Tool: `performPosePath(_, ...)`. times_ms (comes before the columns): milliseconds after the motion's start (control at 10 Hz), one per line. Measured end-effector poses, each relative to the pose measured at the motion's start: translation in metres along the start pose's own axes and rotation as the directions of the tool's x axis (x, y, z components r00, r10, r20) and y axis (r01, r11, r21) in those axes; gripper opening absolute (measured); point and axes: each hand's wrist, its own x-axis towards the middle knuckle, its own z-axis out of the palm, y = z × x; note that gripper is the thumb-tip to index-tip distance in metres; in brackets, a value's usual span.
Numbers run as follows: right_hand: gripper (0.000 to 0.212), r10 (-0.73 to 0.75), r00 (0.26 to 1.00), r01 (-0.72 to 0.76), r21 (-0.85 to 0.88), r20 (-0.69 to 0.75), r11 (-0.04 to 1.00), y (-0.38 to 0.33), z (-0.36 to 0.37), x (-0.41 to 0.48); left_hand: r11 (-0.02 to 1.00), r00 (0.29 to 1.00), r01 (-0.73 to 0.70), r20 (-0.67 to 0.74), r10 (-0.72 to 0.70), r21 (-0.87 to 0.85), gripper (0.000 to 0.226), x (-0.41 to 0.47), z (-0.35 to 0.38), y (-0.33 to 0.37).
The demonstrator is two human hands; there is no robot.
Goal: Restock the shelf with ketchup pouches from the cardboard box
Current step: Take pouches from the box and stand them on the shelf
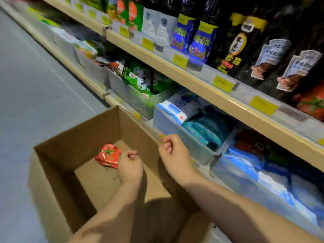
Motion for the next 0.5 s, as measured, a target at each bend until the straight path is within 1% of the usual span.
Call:
performPosePath(100,0.021,0.203,0.973,-0.213,0.087,0.108,0.973,0.018,0.059,0.008,0.987,0.986,0.162,-0.020,-0.163,-0.020,0.021,0.035,-0.017,-0.018)
performPosePath(200,0.016,0.539,0.805,-0.577,0.117,0.248,0.809,0.050,0.106,0.016,0.929,0.925,0.369,0.084,-0.371,0.041,0.021,0.057,-0.030,-0.048)
performPosePath(300,0.023,0.706,0.616,-0.769,0.074,0.349,0.635,0.080,0.127,0.011,0.852,0.826,0.517,0.214,-0.522,0.084,0.021,0.065,-0.037,-0.068)
performPosePath(400,0.020,0.799,0.473,-0.881,0.178,0.371,0.439,0.096,0.146,0.009,0.795,0.765,0.603,0.233,-0.600,0.067,0.026,0.076,-0.037,-0.076)
performPosePath(500,0.008,0.836,0.383,-0.920,0.242,0.393,0.308,0.103,0.167,0.013,0.803,0.756,0.549,0.271,-0.595,0.231,0.040,0.079,-0.034,-0.080)
